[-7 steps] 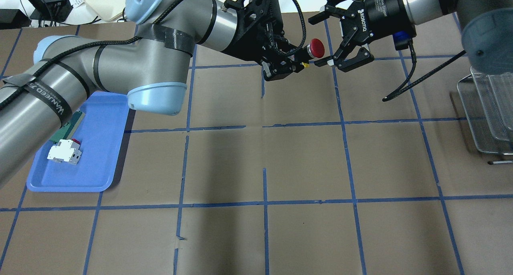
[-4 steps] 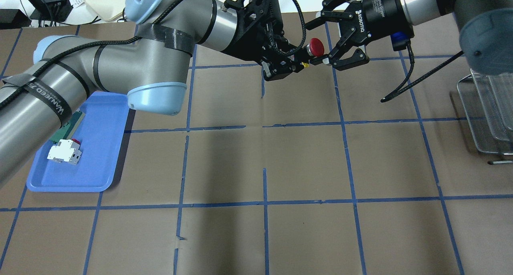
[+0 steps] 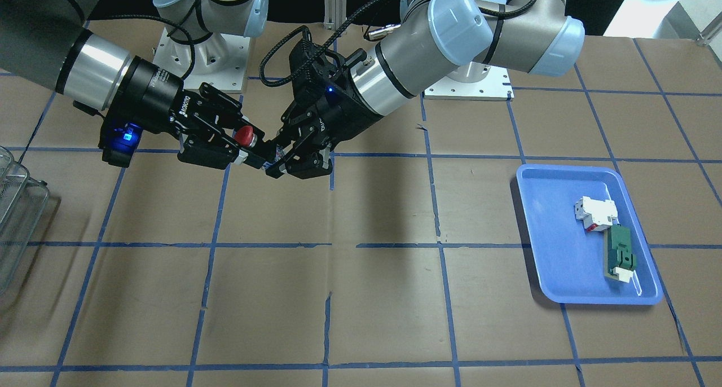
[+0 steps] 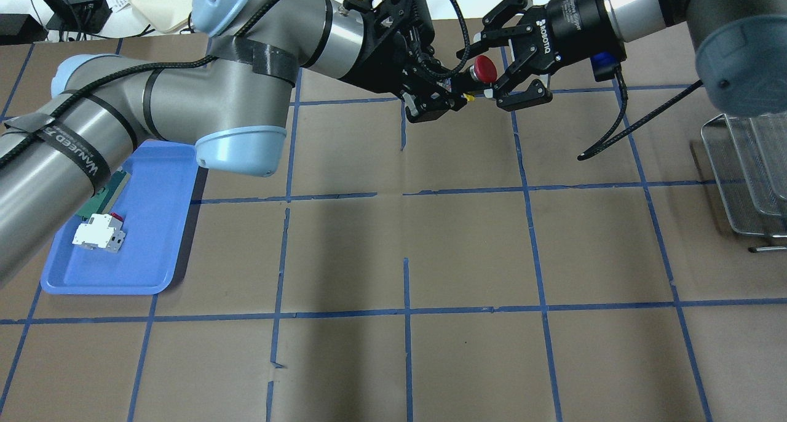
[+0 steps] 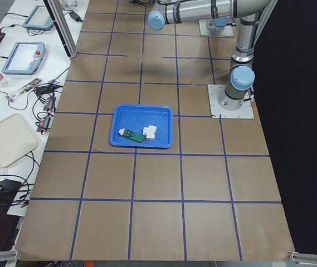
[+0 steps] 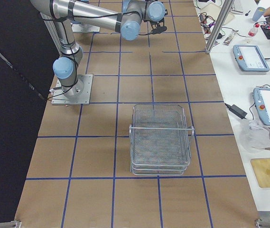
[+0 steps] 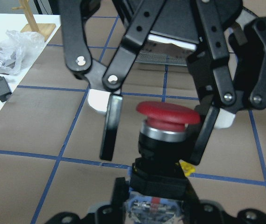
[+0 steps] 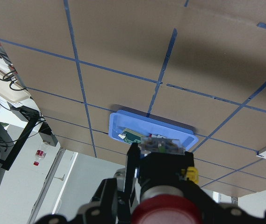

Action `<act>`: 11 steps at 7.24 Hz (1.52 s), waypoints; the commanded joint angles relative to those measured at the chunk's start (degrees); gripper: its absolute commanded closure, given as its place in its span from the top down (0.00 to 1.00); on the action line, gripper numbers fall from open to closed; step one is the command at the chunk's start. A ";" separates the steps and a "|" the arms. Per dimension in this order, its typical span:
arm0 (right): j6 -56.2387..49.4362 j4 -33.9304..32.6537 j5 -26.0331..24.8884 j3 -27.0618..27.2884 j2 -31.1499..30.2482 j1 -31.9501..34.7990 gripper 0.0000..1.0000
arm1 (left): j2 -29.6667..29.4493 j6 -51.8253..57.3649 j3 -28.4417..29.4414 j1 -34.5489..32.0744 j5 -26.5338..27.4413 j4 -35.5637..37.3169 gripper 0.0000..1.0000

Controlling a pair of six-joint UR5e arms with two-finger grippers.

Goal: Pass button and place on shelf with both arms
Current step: 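Close the right gripper on the red cap while the left gripper holds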

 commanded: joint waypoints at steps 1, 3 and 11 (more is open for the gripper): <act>0.21 0.23 1.50 0.40 -0.06 -0.08 0.00 | 0.00 -0.16 0.08 -0.01 -0.13 -0.03 0.06; 0.21 0.23 1.50 0.41 -0.15 -0.26 0.00 | 0.00 -0.51 0.17 -0.01 -0.66 0.31 0.21; 0.65 0.32 1.24 0.32 -0.41 -0.52 0.00 | 0.17 -0.69 0.08 -0.10 -0.57 0.40 0.28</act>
